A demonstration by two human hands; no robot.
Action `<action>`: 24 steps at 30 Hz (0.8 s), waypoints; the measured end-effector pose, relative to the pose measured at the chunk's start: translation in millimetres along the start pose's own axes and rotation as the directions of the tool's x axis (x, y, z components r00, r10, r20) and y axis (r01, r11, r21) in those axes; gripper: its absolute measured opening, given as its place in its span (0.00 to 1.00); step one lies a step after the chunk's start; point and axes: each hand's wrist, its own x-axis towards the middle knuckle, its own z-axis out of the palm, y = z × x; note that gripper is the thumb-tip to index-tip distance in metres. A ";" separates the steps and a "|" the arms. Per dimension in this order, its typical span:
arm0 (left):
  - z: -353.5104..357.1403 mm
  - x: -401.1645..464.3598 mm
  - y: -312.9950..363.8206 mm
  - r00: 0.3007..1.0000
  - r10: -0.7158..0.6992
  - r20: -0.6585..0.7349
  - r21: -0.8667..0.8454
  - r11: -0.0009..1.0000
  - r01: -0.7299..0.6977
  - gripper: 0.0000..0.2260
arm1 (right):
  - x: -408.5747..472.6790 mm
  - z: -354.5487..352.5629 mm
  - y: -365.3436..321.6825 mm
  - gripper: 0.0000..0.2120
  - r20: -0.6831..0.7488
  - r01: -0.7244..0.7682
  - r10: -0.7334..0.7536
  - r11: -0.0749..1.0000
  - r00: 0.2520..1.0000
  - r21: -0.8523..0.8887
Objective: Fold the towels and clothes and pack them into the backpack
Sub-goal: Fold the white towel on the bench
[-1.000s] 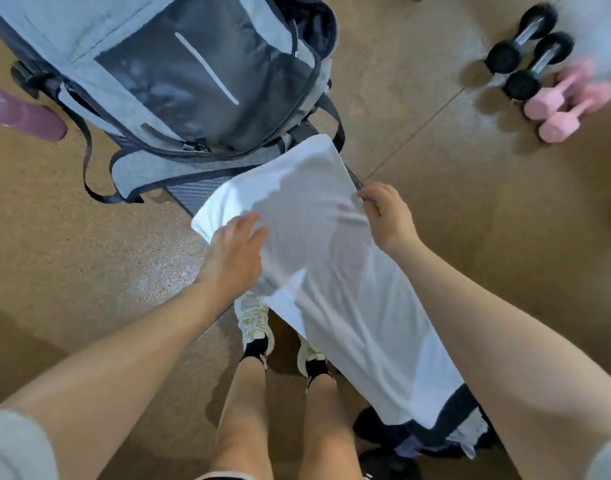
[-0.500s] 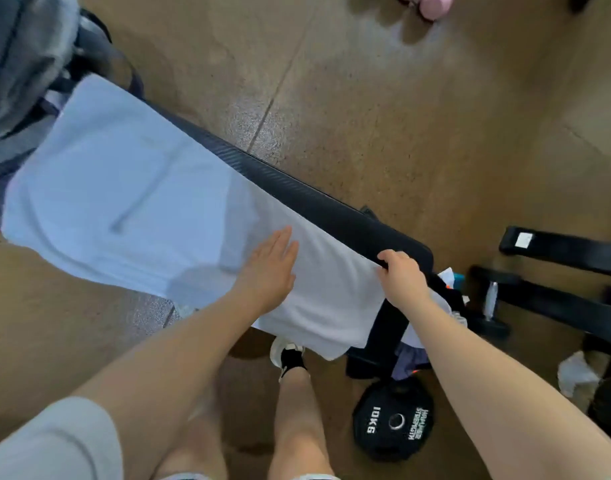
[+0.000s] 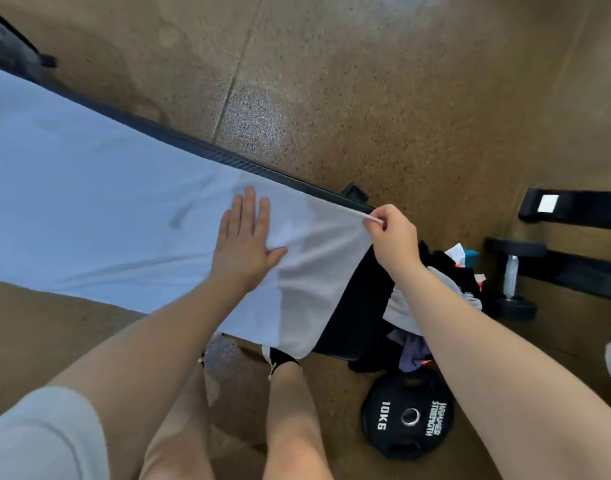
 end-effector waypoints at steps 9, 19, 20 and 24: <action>-16.4 24.3 14.3 0.977 0.124 -0.171 -0.047 0.990 -0.133 0.33 | 28.3 -6.0 -5.8 0.18 -0.193 0.025 -0.084 0.956 0.978 -0.291; 2.5 -56.6 -25.0 0.995 -0.098 0.037 0.059 0.994 0.095 0.43 | -97.4 68.9 24.9 0.22 0.622 0.744 -0.419 0.463 0.662 -0.481; 0.3 -56.8 -28.0 0.991 -0.121 0.059 0.031 0.992 0.120 0.46 | -98.0 67.1 27.7 0.23 0.629 0.743 -0.404 0.446 0.664 -0.498; -11.7 -60.6 -37.1 0.993 -0.034 0.114 -0.047 0.998 0.040 0.45 | -105.1 54.3 42.5 0.23 0.689 0.727 -0.290 0.462 0.665 -0.508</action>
